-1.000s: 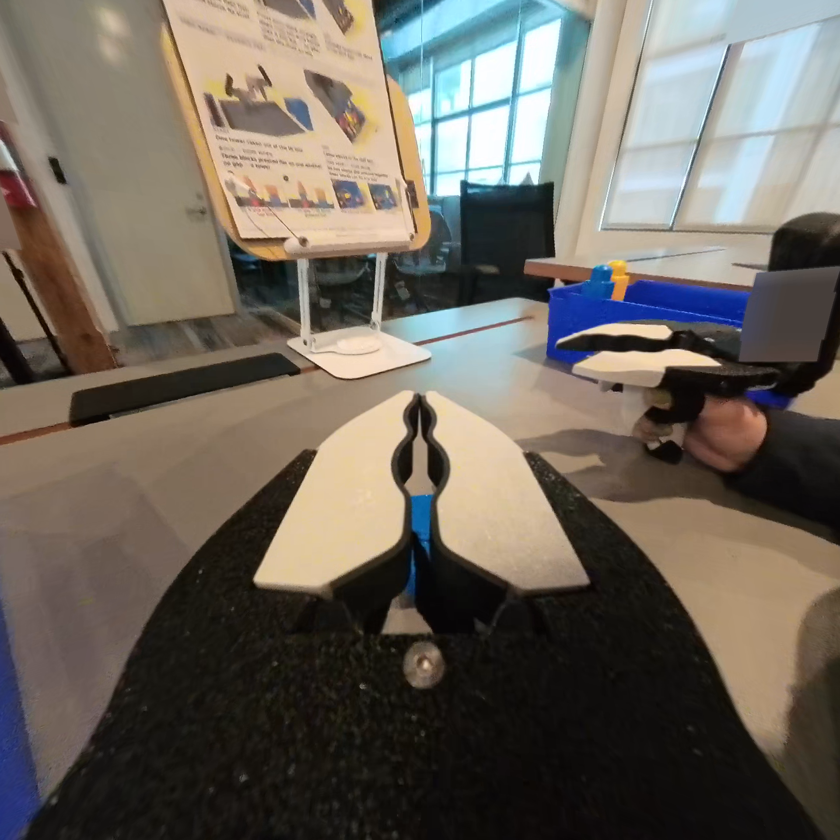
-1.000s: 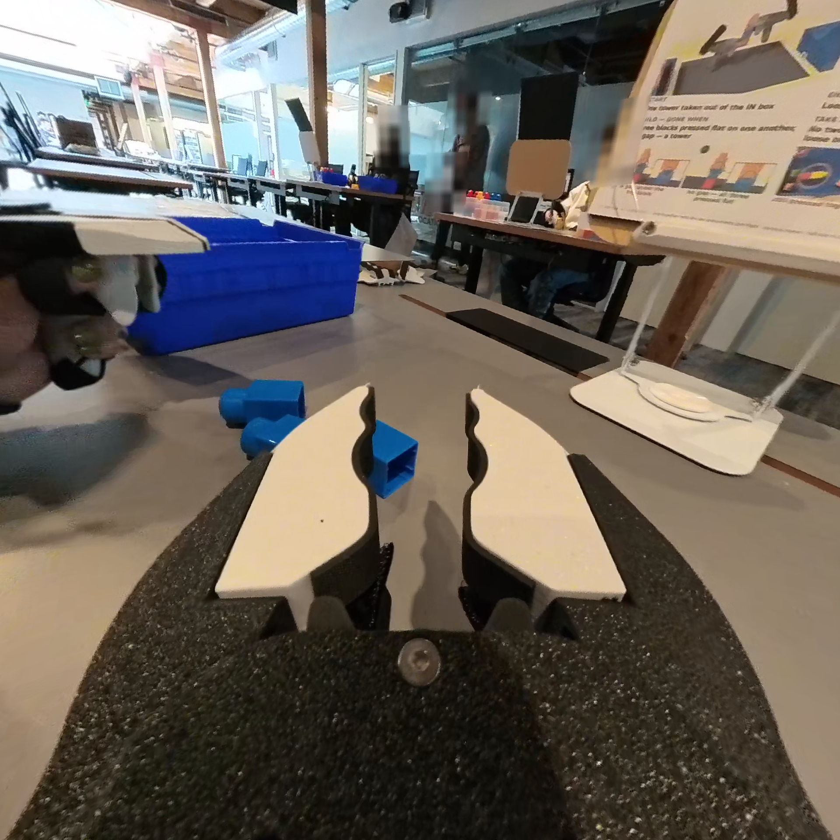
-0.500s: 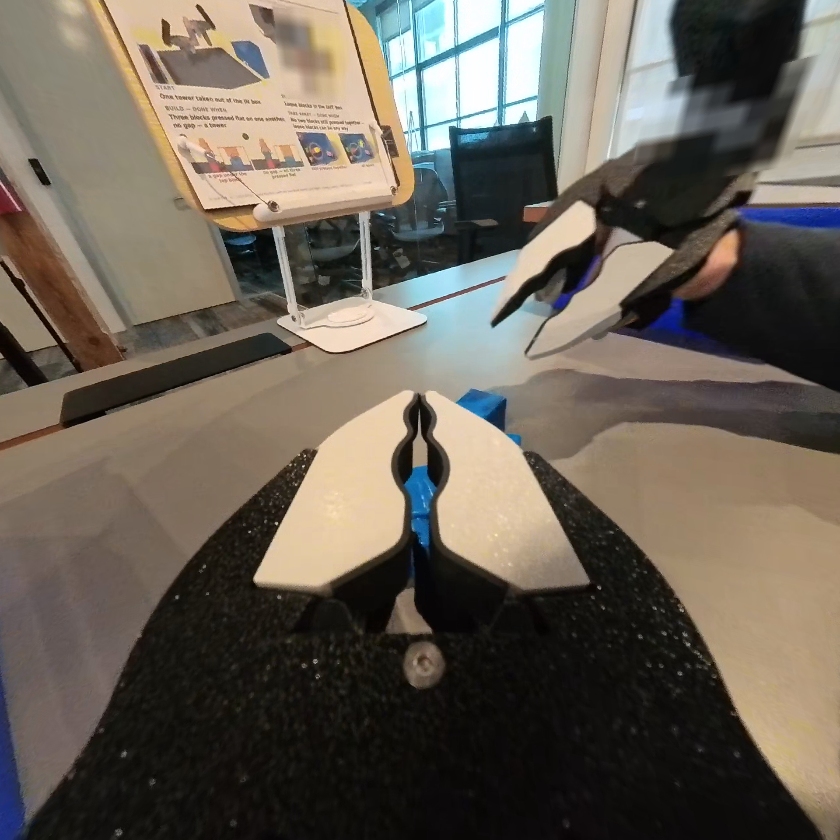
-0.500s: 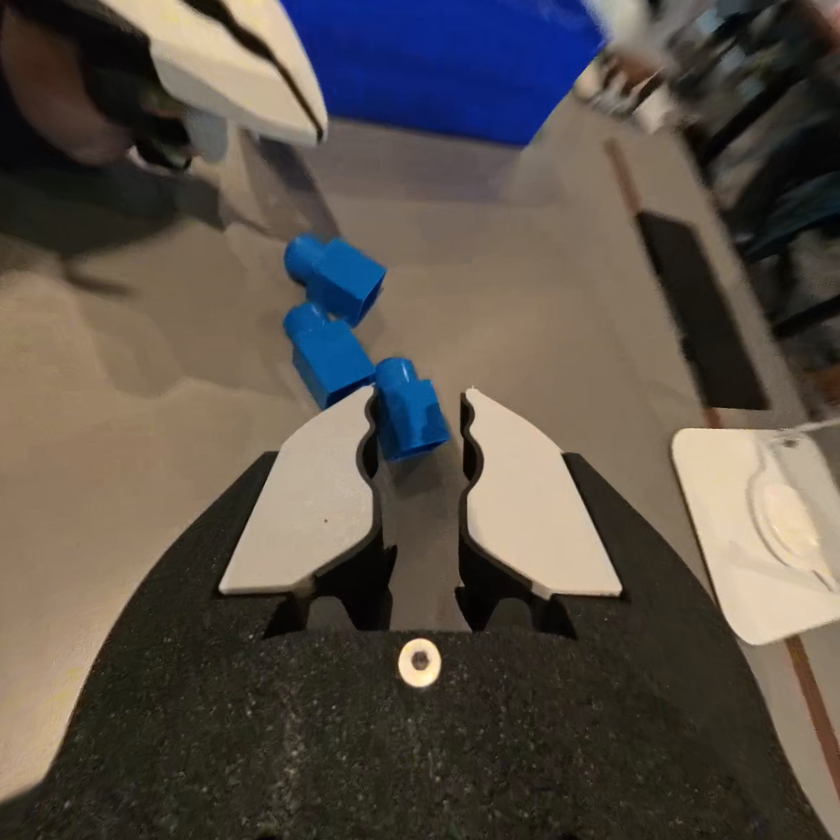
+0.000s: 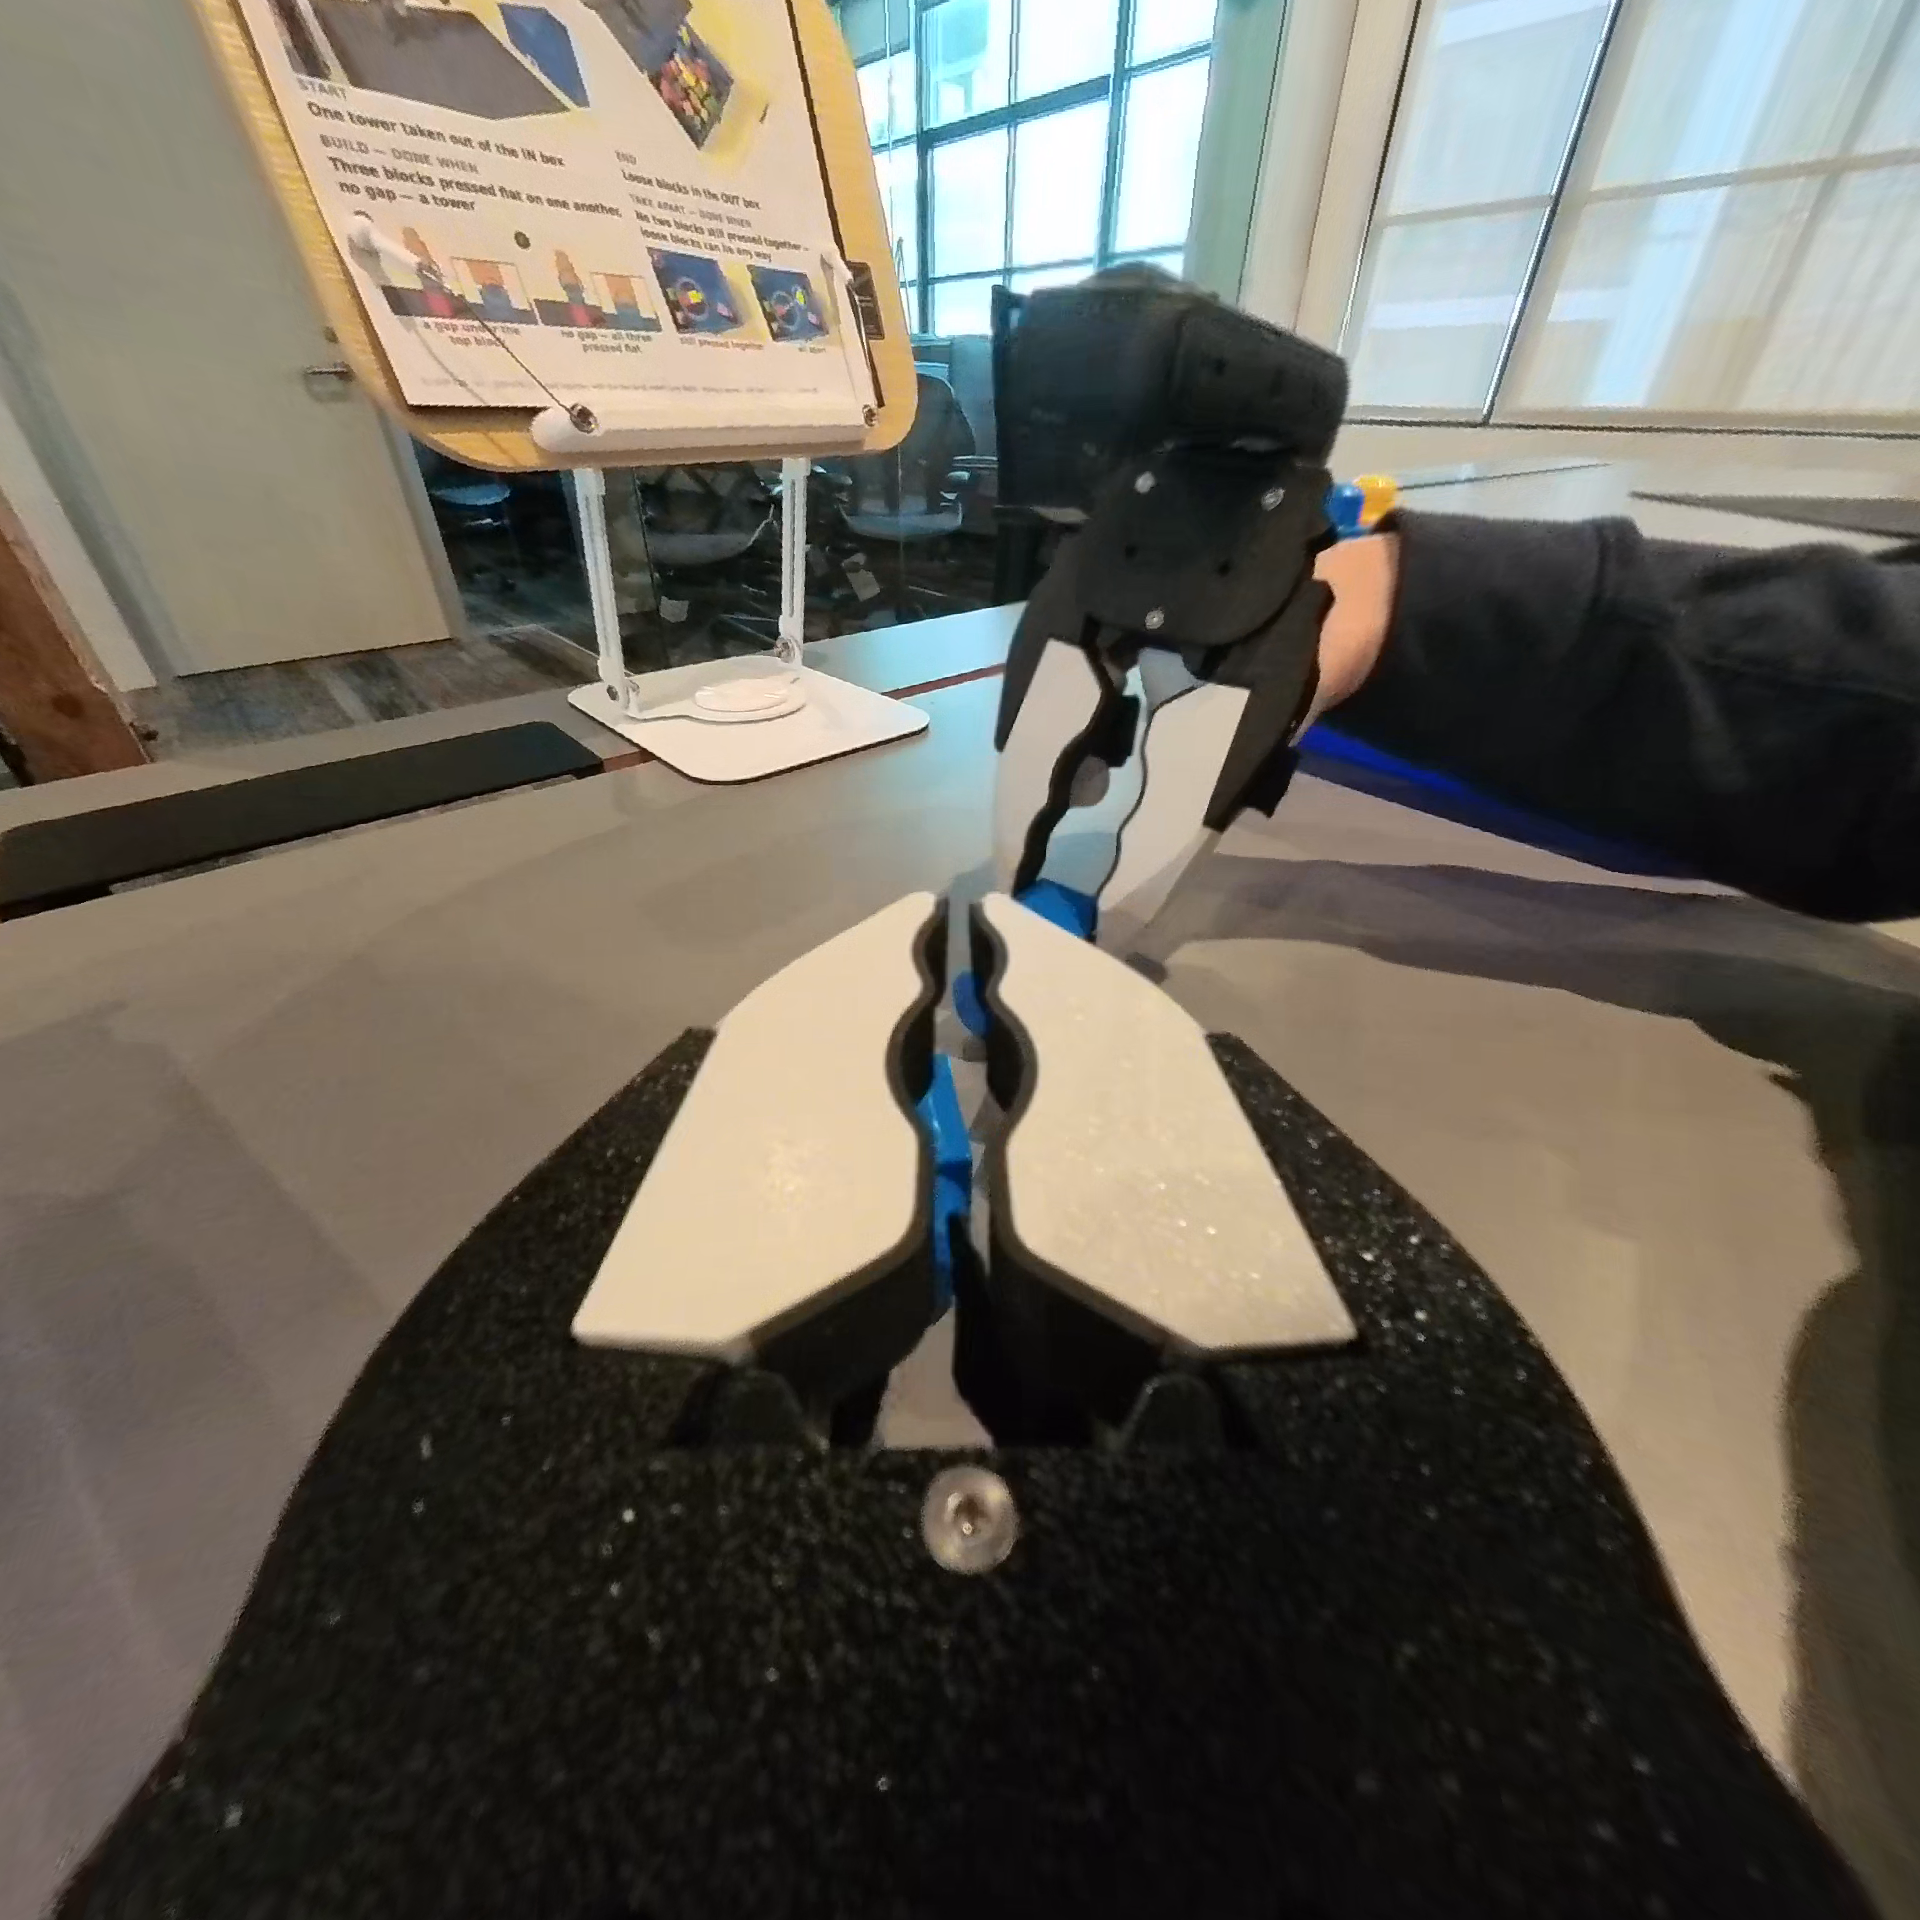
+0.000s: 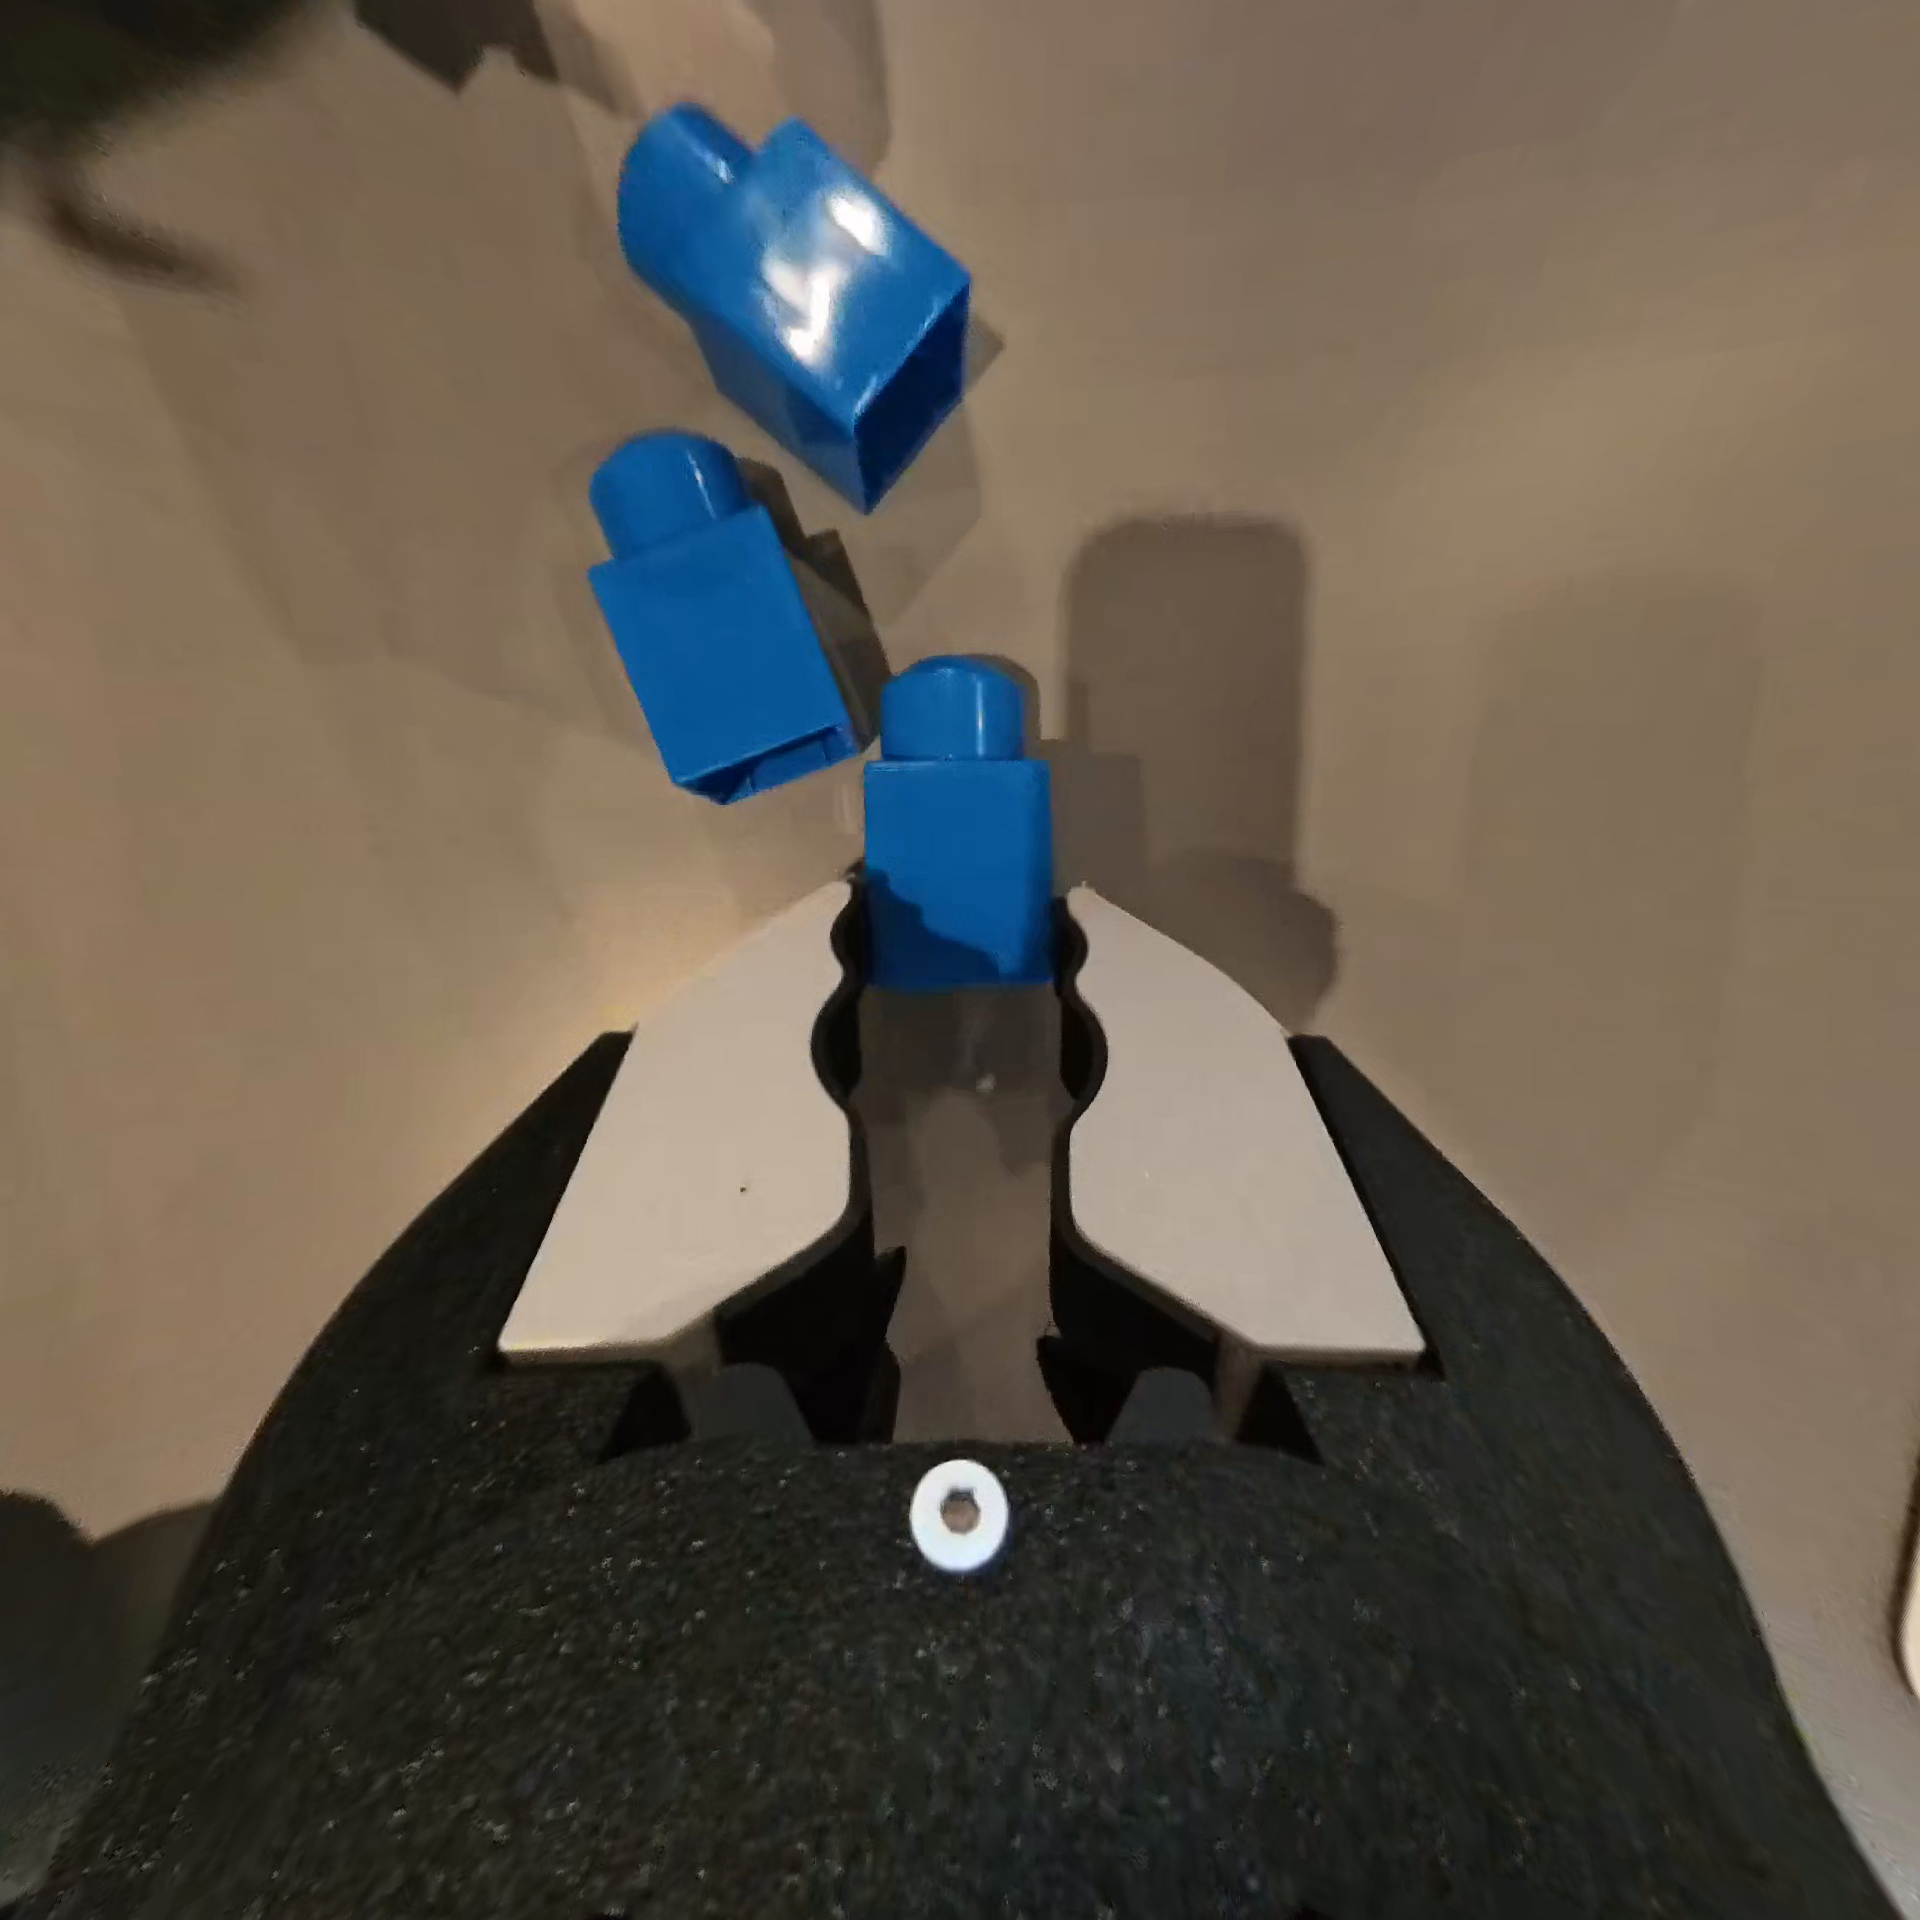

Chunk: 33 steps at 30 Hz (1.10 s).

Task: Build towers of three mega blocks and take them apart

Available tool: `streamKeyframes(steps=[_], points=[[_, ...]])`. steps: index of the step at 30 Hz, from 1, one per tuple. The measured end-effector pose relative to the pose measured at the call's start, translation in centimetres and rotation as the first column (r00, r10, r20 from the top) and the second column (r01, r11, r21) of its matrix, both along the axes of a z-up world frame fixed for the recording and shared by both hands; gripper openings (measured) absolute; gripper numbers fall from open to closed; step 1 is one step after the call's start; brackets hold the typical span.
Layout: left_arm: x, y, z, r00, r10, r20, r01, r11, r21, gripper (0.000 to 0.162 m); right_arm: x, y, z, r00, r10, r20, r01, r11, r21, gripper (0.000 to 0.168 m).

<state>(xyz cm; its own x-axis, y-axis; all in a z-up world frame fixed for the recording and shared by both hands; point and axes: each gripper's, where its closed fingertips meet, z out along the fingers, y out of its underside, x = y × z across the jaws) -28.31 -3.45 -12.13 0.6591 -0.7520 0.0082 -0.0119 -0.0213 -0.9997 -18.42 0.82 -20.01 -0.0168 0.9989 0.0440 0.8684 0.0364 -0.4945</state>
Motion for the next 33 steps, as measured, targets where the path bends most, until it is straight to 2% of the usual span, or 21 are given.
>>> streamKeyframes(steps=[2, 4, 8, 11, 13, 15, 19, 22, 26, 27, 28, 30, 33], points=[[-0.1, 0.0, 0.1, 1.0, 0.002, 0.013, -0.002, 1.0, -0.006, 0.011, -0.5, 0.2, 1.7, 0.989, -0.046, -0.144, 0.049, 0.999, 0.018, 0.034], [-0.2, 0.1, 0.4, 0.999, -0.004, 0.044, 0.005, 1.0, -0.024, 0.025, -1.3, -0.1, 4.6, 0.928, -0.089, -0.361, 0.094, 0.996, -0.004, 0.034], [1.3, -0.9, 1.8, 0.98, -0.127, 0.151, 0.137, 0.989, -0.055, 0.044, -2.4, -2.5, 10.6, 0.664, -0.121, -0.738, 0.078, 0.993, -0.092, 0.033], [3.3, -1.6, 2.6, 0.95, -0.232, 0.209, 0.252, 0.965, -0.075, 0.053, -3.0, -4.7, 12.7, 0.492, -0.134, -0.86, -0.008, 0.987, -0.158, 0.034], [4.6, -2.2, 2.9, 0.928, -0.292, 0.231, 0.317, 0.945, -0.077, 0.057, -3.6, -5.9, 13.1, 0.438, -0.136, -0.889, -0.068, 0.981, -0.183, 0.034], [5.5, -2.8, 3.5, 0.899, -0.343, 0.271, 0.373, 0.926, -0.064, 0.059, -4.0, -6.9, 13.0, 0.415, -0.129, -0.901, -0.114, 0.975, -0.192, 0.033], [5.9, -3.3, 4.4, 0.87, -0.386, 0.307, 0.417, 0.908, -0.041, 0.057, -4.5, -8.0, 12.6, 0.404, -0.09, -0.91, -0.165, 0.972, -0.17, 0.033], [6.1, -3.8, 4.6, 0.851, -0.425, 0.308, 0.453, 0.891, -0.024, 0.043, -4.8, -8.4, 12.5, 0.405, -0.069, -0.912, -0.187, 0.97, -0.156, 0.033], [5.8, -4.1, 4.9, 0.843, -0.439, 0.31, 0.466, 0.884, -0.016, 0.037, -4.9, -8.4, 12.7, 0.4, -0.042, -0.915, -0.182, 0.975, -0.124, 0.033], [5.4, -3.9, 4.9, 0.86, -0.418, 0.292, 0.442, 0.897, -0.015, 0.037, -4.7, -7.8, 12.7, 0.415, -0.027, -0.91, -0.138, 0.986, -0.092, 0.039], [4.6, -3.5, 4.9, 0.884, -0.379, 0.272, 0.398, 0.917, -0.017, 0.036, -4.2, -6.7, 12.7, 0.43, -0.038, -0.902, -0.078, 0.994, -0.079, 0.052], [2.4, -2.4, 4.6, 0.934, -0.287, 0.215, 0.306, 0.95, -0.058, 0.036, -3.6, -5.6, 11.7, 0.54, -0.042, -0.841, -0.047, 0.996, -0.08, 0.058], [-0.6, -1.4, 3.1, 0.983, -0.176, 0.048, 0.181, 0.975, -0.132, 0.035, -4.4, -5.3, 7.4, 0.816, 0.015, -0.577, -0.057, 0.997, -0.055, 0.065]])
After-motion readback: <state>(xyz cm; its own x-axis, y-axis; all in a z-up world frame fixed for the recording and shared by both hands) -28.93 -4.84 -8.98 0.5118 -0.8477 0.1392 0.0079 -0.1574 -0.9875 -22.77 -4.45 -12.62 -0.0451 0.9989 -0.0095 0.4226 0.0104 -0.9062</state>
